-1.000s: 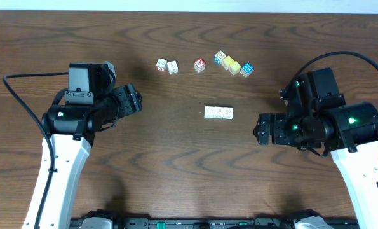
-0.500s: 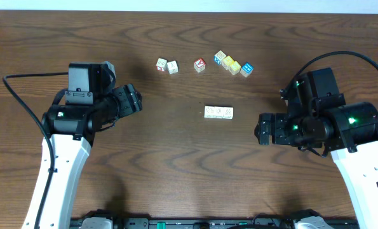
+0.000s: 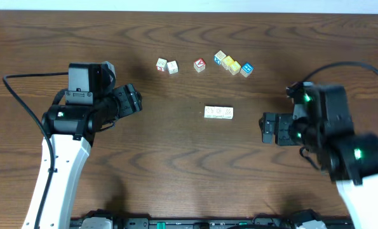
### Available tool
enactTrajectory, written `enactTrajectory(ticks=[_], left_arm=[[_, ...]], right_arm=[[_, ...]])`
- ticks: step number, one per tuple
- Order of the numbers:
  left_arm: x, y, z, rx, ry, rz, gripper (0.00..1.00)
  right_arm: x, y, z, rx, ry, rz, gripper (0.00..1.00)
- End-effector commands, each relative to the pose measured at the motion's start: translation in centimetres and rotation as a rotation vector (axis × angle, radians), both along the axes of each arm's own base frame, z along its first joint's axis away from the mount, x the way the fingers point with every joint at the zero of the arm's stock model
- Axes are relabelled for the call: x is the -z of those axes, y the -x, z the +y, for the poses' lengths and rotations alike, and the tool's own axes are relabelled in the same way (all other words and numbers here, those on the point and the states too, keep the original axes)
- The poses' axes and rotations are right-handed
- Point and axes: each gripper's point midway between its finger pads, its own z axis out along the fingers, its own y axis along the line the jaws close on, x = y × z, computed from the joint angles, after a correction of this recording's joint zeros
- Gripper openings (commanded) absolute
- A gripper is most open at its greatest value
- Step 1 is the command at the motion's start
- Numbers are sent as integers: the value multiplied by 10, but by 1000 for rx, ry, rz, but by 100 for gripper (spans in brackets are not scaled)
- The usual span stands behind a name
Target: Lift 3 blocks
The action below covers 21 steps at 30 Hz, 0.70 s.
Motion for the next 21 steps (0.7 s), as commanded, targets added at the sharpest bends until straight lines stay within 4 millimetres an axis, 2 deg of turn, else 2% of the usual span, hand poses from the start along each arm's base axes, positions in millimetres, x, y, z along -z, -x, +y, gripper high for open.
enactTrajectory(ticks=[1,8,13,21], left_arm=[[2,0,3,0,-19,2,76],[2,0,3,0,-19,2,76],[2,0,3,0,-19,2,76],[2,0,3,0,-19,2,76]], right_arm=[[2,6,-5,-28,22,-105,99],[14,14,-25,45,-8,-358,99],[35,22,-38,95,-12,-468,99],[49,24,-56,178,-20,-626,99]])
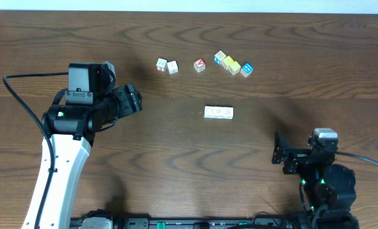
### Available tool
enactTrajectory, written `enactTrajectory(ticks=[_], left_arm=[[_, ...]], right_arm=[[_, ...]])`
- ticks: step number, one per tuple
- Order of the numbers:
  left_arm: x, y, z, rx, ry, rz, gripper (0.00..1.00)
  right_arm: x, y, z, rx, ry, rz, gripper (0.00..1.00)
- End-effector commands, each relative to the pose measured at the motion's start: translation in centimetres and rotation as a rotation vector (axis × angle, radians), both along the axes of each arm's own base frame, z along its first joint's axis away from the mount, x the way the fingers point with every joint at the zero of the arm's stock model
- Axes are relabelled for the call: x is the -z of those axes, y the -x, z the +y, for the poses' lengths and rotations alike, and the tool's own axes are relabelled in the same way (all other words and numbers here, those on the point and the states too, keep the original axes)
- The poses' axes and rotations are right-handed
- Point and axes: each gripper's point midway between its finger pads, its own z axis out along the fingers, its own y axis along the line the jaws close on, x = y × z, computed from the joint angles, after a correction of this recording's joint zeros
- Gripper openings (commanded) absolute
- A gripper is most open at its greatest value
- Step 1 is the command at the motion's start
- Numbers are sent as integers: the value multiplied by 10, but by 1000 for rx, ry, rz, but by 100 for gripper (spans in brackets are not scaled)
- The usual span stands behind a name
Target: Lift 3 blocks
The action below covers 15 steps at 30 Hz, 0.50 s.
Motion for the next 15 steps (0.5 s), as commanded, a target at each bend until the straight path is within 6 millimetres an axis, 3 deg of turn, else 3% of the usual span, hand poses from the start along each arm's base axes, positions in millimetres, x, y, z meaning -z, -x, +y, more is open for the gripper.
enactTrajectory(ticks=[1,15], left_arm=[[2,0,3,1,-18,0,76],[2,0,3,1,-18,0,76]], right_arm=[[3,0,-6,28,7,-41,99],[13,0,-14,72,-9,-171,99]])
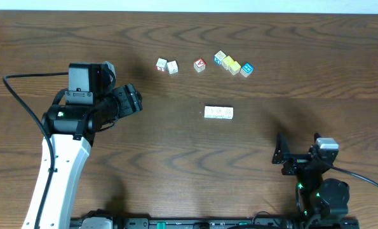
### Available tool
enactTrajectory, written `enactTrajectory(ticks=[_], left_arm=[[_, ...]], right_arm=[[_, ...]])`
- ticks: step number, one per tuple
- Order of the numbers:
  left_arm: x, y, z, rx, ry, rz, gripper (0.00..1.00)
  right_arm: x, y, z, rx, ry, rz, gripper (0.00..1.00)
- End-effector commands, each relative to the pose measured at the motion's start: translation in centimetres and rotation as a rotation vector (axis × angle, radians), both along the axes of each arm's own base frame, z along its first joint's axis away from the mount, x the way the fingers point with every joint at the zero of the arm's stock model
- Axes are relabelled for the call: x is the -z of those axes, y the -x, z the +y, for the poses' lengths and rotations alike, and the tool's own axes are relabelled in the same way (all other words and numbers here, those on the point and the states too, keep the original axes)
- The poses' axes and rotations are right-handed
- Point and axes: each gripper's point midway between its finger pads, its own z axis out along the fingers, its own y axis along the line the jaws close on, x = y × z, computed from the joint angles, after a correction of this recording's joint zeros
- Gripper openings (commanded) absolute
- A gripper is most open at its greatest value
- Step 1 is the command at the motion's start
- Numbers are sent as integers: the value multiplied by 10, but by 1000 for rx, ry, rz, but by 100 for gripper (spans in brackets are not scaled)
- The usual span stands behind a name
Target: Lift 3 blocks
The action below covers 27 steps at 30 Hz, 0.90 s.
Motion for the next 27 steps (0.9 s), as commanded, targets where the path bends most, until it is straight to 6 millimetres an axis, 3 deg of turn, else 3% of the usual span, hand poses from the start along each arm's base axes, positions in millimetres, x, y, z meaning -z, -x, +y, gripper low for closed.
enactTrajectory(ticks=[1,13,19,27], left_arm=[[2,0,3,1,-18,0,76],[2,0,3,0,-18,0,76],[2,0,3,0,-18,0,76],[2,0,3,0,-18,0,76]], right_arm=[[2,-1,-5,26,-7,-23,99],[21,-12,-4,34,-66,-62,99],[19,-13,-5,37,-66,-78,99],[-4,-16,-9,63,-71,-205,99]])
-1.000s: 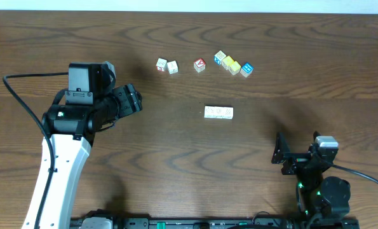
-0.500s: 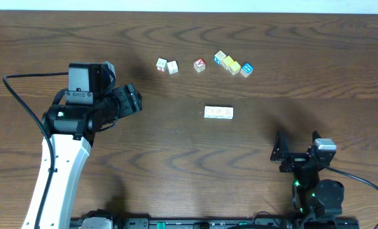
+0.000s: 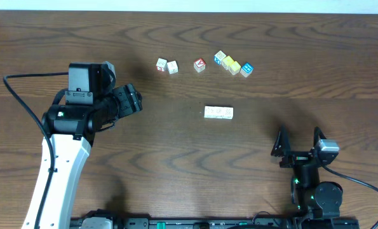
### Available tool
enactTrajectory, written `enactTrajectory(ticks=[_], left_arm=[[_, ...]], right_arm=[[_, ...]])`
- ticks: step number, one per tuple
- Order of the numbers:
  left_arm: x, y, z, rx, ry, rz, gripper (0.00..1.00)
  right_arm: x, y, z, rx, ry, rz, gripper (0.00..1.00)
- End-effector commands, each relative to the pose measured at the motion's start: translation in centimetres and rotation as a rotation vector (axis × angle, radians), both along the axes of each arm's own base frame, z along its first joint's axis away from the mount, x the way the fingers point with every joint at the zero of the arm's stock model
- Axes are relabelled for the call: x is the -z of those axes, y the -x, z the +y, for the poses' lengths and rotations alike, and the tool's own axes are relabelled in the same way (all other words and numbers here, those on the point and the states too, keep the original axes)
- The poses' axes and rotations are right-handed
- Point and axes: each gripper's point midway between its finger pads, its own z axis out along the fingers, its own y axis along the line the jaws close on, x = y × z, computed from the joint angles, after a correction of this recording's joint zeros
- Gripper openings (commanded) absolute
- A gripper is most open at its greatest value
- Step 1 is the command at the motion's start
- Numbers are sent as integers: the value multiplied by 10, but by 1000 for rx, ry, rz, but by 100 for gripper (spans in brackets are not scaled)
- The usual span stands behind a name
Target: Lift 3 blocks
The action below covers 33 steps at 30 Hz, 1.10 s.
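A row of three pale blocks [image 3: 218, 112] lies flat in the middle of the table, touched by neither gripper. My left gripper [image 3: 134, 100] hovers well to the row's left, pointing right; its jaw gap does not show from above. My right gripper [image 3: 297, 140] is near the front right of the table, below and right of the row. Its two dark fingers [image 3: 278, 142] are spread apart with nothing between them.
Loose blocks lie along the back: two white ones [image 3: 166, 65], a red one [image 3: 199, 65], and a cluster with a yellow [image 3: 233, 66] and a blue block [image 3: 246, 69]. The right arm's base [image 3: 319, 197] sits at the front edge.
The right arm has drawn a little further back toward the front edge, and both of its fingers now show, spread apart. The left arm and all blocks are where they were.
At first the right arm reached over the table with its gripper just right of the three-block row. It then stood pulled back toward the front right, then lower still, and now it is folded near its base. The left arm and blocks stayed put.
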Motion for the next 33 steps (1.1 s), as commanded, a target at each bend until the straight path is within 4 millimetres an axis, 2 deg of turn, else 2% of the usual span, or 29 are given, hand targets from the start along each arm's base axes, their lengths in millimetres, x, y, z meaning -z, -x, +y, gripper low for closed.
enactTrajectory(ticks=[1,5,9,33], left_arm=[[2,0,3,0,-19,0,76],[2,0,3,0,-19,0,76],[2,0,3,0,-19,0,76],[2,0,3,0,-19,0,76]], right_arm=[[-2,0,-5,28,-13,-19,99],[1,0,-6,32,-7,-5,99],[23,0,-8,47,4,83,99],[22,0,-7,39,28,79,99]])
